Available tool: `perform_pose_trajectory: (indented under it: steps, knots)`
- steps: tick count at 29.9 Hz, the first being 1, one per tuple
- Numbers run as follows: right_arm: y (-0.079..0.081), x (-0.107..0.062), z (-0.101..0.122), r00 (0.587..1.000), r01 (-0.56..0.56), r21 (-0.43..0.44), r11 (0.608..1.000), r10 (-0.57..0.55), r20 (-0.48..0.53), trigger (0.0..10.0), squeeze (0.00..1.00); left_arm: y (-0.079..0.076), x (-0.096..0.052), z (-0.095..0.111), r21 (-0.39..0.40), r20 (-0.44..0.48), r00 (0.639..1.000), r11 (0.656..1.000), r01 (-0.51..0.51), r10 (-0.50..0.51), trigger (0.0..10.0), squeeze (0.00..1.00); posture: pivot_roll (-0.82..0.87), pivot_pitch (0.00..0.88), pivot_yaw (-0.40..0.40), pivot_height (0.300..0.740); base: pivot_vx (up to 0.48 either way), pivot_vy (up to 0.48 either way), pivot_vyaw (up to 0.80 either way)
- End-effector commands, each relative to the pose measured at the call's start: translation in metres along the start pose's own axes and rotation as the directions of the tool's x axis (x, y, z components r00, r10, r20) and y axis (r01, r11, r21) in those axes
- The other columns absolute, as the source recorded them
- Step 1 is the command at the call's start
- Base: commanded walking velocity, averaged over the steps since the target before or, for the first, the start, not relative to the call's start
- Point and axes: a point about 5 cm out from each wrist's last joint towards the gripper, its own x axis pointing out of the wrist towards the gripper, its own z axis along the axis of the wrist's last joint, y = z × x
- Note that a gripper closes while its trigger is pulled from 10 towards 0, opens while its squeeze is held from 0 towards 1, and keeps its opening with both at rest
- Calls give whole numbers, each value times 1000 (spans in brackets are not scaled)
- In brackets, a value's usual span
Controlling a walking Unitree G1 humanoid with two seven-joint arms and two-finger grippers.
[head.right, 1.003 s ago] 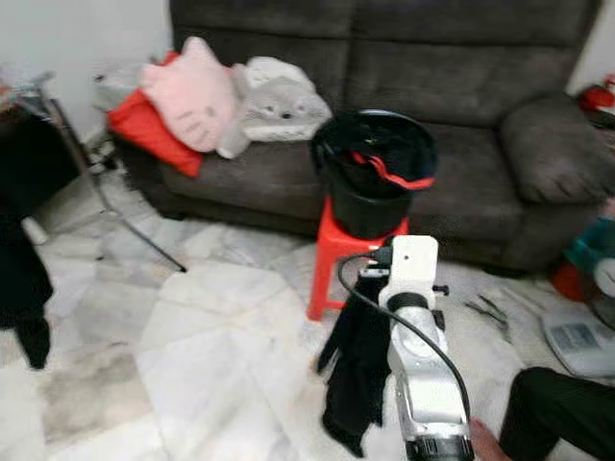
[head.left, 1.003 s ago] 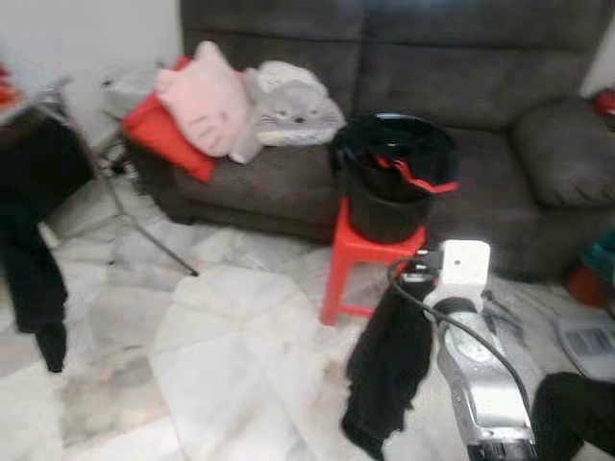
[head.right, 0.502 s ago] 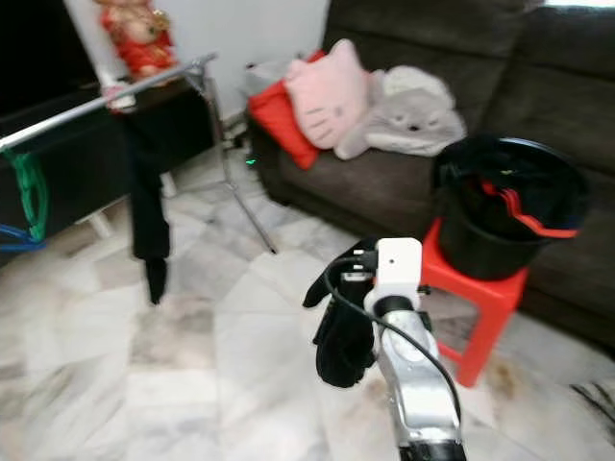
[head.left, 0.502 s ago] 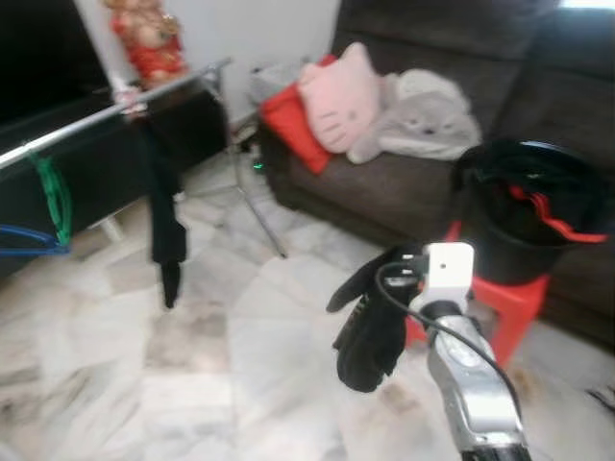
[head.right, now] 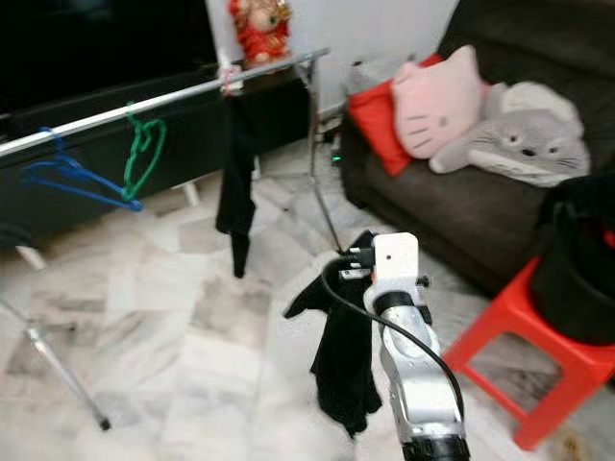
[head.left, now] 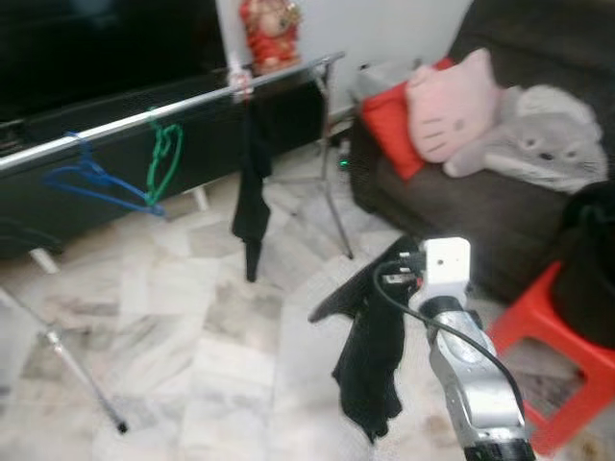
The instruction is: Hang hanger
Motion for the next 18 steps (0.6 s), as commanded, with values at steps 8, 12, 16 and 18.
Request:
perform_pose_trajectory:
  steps: [8,12,16,18]
  knots:
    - [11,3,6,999,-35,11,999,34,40,10000,0,3,-1,-1,-43,7,1000,999,-11,11,10000,0,-41,0,-6,716,0,0,775]
    - [12,3,4,998,-46,49,998,44,41,10000,0,3,-1,-2,-67,10,1000,998,-15,16,10000,0,-40,0,-7,716,0,0,737]
    - [10,2,-3,1000,-24,141,990,22,19,10000,0,3,-1,-3,-76,18,1000,997,-13,14,10000,0,-38,0,-7,716,0,0,0]
    - [10,2,-4,1000,-21,144,989,19,17,10000,0,3,-1,-3,-78,20,1000,997,-12,13,10000,0,-38,0,-7,716,0,0,0]
